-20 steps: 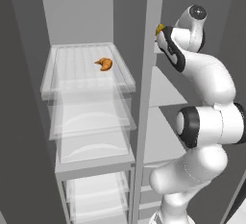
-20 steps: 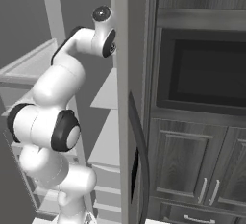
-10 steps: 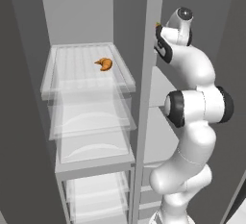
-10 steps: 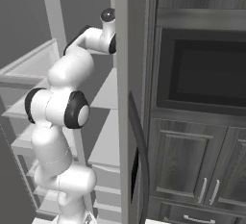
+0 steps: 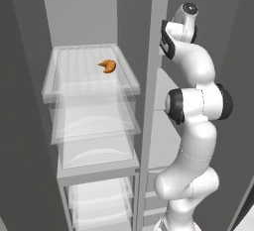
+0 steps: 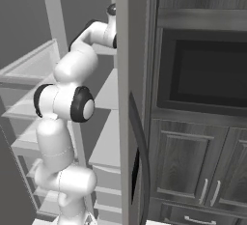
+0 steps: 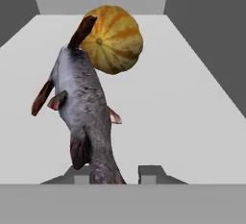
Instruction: Pick up the frozen fish from the freezer, place it on any shelf in the fridge, and close the fridge and freezer doors when done.
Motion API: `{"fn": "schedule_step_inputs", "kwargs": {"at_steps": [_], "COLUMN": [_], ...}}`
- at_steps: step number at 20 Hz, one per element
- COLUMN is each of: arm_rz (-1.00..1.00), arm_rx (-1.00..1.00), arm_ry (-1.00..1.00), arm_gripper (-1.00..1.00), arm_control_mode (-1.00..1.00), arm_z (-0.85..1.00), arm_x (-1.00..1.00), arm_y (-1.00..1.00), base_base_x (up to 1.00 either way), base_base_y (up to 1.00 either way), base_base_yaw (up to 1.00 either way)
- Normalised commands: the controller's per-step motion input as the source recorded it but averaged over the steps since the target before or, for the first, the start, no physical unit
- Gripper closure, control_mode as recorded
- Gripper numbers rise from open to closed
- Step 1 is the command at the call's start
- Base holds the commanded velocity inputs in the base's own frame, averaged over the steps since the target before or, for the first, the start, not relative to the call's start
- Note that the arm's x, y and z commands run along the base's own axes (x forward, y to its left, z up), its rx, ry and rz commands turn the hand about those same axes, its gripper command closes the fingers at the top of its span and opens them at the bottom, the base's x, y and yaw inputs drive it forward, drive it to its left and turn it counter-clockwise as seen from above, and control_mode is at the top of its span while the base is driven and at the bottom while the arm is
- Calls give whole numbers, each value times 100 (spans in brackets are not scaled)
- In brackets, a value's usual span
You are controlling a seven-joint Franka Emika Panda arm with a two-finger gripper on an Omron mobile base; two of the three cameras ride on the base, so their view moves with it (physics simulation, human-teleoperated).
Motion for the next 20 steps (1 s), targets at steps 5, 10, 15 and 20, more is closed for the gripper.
{"fn": "schedule_step_inputs", "kwargs": {"at_steps": [5, 10, 15, 20], "arm_rz": [0, -1, -3, -4], "arm_rx": [0, 0, -2, -2], "arm_ry": [0, -11, -37, -28], "arm_gripper": [100, 100, 100, 100], "arm_control_mode": [-100, -100, -100, -100], "arm_z": [-19, -12, 7, 1], "arm_x": [-25, -97, -100, -100], "arm_y": [-2, 1, 23, 60], "base_base_x": [0, 0, 0, 0], "base_base_y": [0, 0, 0, 0], "base_base_yaw": [0, 0, 0, 0]}}
